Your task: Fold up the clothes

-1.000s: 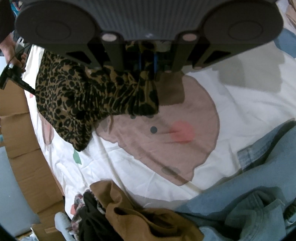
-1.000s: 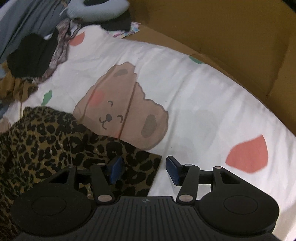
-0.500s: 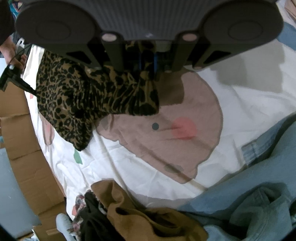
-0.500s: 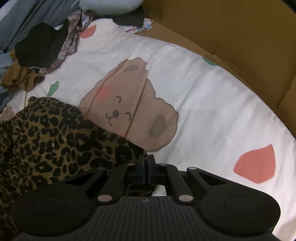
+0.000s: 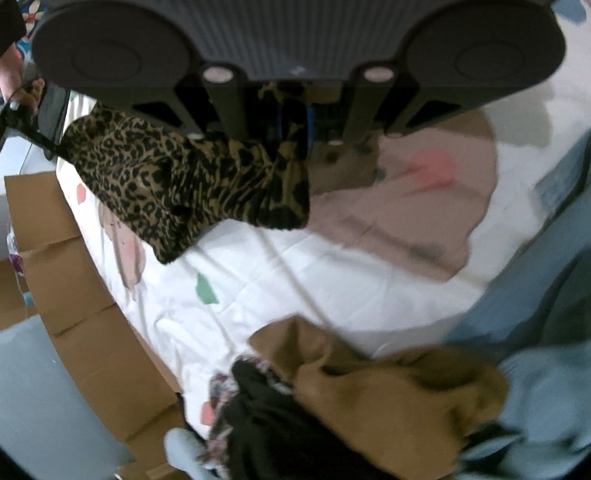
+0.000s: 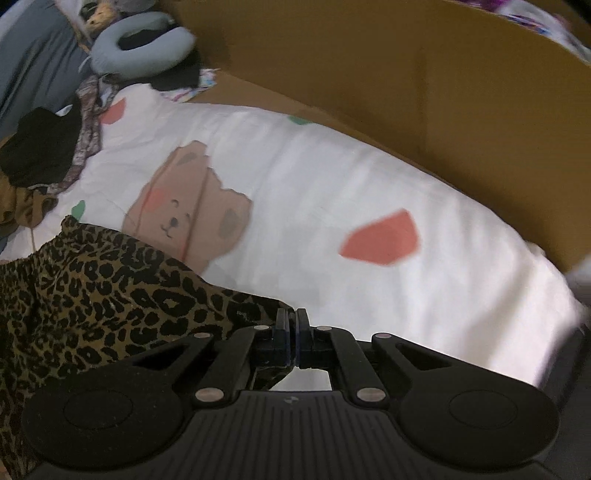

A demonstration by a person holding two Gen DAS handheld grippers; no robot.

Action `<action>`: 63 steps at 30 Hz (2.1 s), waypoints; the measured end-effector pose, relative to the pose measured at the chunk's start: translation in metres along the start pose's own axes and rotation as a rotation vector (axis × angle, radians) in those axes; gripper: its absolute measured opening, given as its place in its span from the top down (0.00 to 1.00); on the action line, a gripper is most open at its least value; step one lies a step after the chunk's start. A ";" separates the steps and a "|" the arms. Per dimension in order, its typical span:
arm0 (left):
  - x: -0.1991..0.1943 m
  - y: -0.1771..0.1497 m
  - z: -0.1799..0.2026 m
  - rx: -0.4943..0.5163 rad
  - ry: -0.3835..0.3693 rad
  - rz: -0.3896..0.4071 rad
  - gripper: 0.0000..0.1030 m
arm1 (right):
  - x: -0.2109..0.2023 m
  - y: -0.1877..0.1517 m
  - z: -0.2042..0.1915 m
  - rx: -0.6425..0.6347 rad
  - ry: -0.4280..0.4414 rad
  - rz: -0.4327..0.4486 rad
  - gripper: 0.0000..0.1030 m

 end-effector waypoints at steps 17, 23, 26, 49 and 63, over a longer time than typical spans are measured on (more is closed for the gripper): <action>0.058 0.045 0.150 0.353 -0.045 -0.084 0.89 | -0.115 -0.110 0.035 0.280 -0.157 -0.031 1.00; 0.089 0.043 0.204 0.461 -0.063 -0.132 0.89 | -0.154 -0.144 0.038 0.381 -0.202 -0.041 1.00; 0.104 0.042 0.224 0.489 -0.067 -0.162 0.89 | -0.167 -0.159 0.033 0.420 -0.217 -0.048 1.00; 0.182 0.030 0.265 0.621 -0.099 -0.269 0.88 | -0.148 -0.203 0.025 0.576 -0.178 -0.051 0.64; 0.184 0.039 0.258 0.654 -0.168 -0.290 0.84 | -0.087 -0.088 0.043 0.329 -0.092 0.040 0.63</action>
Point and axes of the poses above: each gripper's, at about its wrist camera, not at the fingertips, and x roughly the way its jaws point, z to its right, y to its top, the point moved 9 cm from there along x, roughly the way its jaws point, and after that the axes turned 14 degrees about -x, right-handed, at the moved point
